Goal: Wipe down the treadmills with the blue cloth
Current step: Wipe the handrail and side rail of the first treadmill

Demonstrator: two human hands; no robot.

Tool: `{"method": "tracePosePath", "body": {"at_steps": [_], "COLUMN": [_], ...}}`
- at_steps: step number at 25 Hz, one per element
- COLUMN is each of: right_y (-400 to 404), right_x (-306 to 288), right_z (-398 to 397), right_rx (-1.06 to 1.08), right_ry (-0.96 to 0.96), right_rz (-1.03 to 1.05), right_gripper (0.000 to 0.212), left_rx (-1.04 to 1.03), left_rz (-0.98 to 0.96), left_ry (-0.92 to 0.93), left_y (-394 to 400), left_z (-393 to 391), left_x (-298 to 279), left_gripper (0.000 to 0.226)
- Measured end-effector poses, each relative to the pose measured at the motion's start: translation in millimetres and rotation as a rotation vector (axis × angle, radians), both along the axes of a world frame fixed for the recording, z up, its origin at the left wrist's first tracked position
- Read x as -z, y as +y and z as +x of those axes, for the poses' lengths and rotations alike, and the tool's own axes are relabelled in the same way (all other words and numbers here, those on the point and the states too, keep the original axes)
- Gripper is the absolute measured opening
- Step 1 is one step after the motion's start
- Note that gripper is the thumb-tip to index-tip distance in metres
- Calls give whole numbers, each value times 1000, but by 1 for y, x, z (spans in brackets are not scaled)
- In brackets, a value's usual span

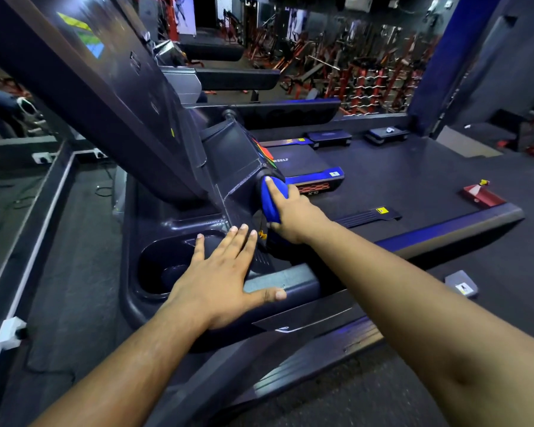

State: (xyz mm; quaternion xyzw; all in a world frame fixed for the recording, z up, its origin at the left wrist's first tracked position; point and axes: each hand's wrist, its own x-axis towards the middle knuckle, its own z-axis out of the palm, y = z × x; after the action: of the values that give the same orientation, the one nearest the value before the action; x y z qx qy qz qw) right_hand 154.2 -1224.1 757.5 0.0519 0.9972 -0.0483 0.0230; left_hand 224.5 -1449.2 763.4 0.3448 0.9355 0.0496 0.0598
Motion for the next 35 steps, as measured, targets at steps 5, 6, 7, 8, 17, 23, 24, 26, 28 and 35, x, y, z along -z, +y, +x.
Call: {"method": "tracePosePath", "body": {"at_steps": [5,6,7,8,17,23,24,26,28,35], "right_y": [12,23,33,42,-18,33,20,-40,-90,-9], "right_x": [-13,-24,-34,-47,-52,-21,-18,-3,13,14], "right_z": [5,17,28,38,142,157,155,158,173,174], "right_rx": [-210,-284,-340,-359,-40,268,290,143,-89,306], "right_ry": [-66,-127,-199,-280,-30,199,243,370,410,467], "right_rz": [-7,-23,-3,51,-243,-132,-115,-157,-258,-52], "right_gripper": [74,67,63,61,64,55,53,48,42,61], "left_rx": [-5,-4,-1,0,50,92,99,124,143,190], "left_rz": [-4,2,5,7,34,49,55,106,279,352], "left_ry": [12,12,13,14,61,79,76,56,-5,8], "left_y": [0,-1,-2,-3,-4,-7,-7,-8,-13,-20], "left_z": [6,7,7,7,8,9,8,4,0,8], "left_x": [-5,-5,-6,-6,-1,2,1,1,4,3], "left_gripper": [117,116,115,115,118,115,115,117,119,117]}}
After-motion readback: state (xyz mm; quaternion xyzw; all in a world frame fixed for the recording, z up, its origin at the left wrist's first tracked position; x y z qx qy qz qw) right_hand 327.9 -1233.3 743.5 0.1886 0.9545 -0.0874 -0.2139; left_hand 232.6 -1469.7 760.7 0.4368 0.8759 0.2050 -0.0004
